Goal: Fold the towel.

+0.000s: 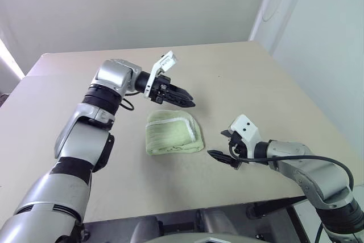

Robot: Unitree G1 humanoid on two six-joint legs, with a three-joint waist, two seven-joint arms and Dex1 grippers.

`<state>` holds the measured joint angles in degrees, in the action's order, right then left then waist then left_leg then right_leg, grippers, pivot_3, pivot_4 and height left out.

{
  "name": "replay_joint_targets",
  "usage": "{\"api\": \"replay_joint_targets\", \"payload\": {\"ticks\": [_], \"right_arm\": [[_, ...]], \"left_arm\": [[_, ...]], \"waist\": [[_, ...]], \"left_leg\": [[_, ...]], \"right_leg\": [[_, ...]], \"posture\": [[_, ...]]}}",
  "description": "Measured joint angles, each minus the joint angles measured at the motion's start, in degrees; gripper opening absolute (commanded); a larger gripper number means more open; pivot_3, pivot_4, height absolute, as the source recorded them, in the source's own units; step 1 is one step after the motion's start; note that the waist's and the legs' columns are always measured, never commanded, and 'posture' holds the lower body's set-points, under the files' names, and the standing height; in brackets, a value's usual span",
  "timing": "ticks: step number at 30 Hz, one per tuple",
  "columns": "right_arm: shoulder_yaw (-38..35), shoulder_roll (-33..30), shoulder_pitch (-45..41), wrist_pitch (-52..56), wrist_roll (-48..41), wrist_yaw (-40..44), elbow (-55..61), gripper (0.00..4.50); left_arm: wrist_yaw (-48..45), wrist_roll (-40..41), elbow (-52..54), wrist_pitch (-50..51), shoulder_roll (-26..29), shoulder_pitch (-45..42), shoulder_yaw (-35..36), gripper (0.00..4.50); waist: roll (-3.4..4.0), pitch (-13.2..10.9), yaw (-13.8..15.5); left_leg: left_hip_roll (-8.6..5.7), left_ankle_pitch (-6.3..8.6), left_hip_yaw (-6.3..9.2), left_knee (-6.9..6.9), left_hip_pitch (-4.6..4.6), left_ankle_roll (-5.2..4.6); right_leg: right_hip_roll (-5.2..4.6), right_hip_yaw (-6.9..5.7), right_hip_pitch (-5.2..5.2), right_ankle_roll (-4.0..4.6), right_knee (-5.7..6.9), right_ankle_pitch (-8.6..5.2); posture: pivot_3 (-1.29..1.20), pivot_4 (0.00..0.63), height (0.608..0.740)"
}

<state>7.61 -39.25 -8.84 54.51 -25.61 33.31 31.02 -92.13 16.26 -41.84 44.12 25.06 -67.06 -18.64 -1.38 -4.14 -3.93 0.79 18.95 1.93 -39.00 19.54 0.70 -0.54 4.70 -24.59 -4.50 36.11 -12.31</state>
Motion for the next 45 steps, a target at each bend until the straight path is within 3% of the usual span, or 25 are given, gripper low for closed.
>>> {"api": "replay_joint_targets", "payload": {"ticks": [9,15,20,27,34,45], "right_arm": [[-2.4,1.4,-1.1,-0.4,-1.7,1.2,-1.0,4.5],[-8.4,4.1,-5.3,-0.7,-6.6,2.1,-1.1,4.5],[-6.7,10.1,-12.9,-3.3,-7.7,1.9,-5.5,4.5],[3.8,16.7,-16.4,-11.8,1.9,1.2,-20.9,4.5],[6.4,18.6,-15.7,-16.4,7.2,1.4,-28.9,4.5],[11.2,19.1,-13.4,-19.1,14.3,1.9,-31.6,4.5]], "left_arm": [[3.8,-1.6,7.5,-1.7,1.0,6.9,-0.5,2.83],[8.8,-3.9,8.8,-17.1,8.0,12.4,4.6,2.83],[13.0,-5.6,10.8,-28.8,12.4,18.3,8.8,2.83],[17.9,-5.4,16.5,-31.4,11.2,27.6,10.6,2.83],[20.0,-4.6,23.8,-29.9,8.3,33.3,10.0,2.83],[22.1,-12.4,11.3,-43.4,5.5,34.2,4.8,2.83]], "waist": [[-0.01,0.0,0.2],[0.05,0.0,-0.1],[0.04,0.0,0.7],[0.02,0.0,1.6],[0.05,0.1,1.3],[0.09,0.3,1.3]], "left_leg": [[-0.01,0.0,-0.01,-0.07,-0.05,0.0],[0.04,0.0,-0.01,-0.02,-0.14,0.0],[0.01,-0.01,-0.01,-0.08,-0.1,0.0],[0.01,-0.01,-0.04,-0.09,0.02,0.0],[0.01,-0.01,-0.03,-0.1,-0.1,0.0],[0.0,-0.01,-0.02,-0.18,-0.21,0.01]], "right_leg": [[-0.01,0.02,0.08,-0.01,-0.01,0.01],[0.05,0.04,0.08,0.02,0.08,0.04],[-0.04,0.0,0.12,0.01,0.04,0.06],[-0.06,0.0,0.08,0.0,-0.01,0.25],[-0.02,0.01,0.11,-0.11,0.08,0.17],[-0.01,0.01,0.24,0.01,0.12,0.13]], "posture": [[0.0,0.0,0.712],[0.0,0.0,0.712],[0.0,0.0,0.712],[0.0,0.0,0.712],[0.0,0.0,0.712],[0.0,0.0,0.712]]}}
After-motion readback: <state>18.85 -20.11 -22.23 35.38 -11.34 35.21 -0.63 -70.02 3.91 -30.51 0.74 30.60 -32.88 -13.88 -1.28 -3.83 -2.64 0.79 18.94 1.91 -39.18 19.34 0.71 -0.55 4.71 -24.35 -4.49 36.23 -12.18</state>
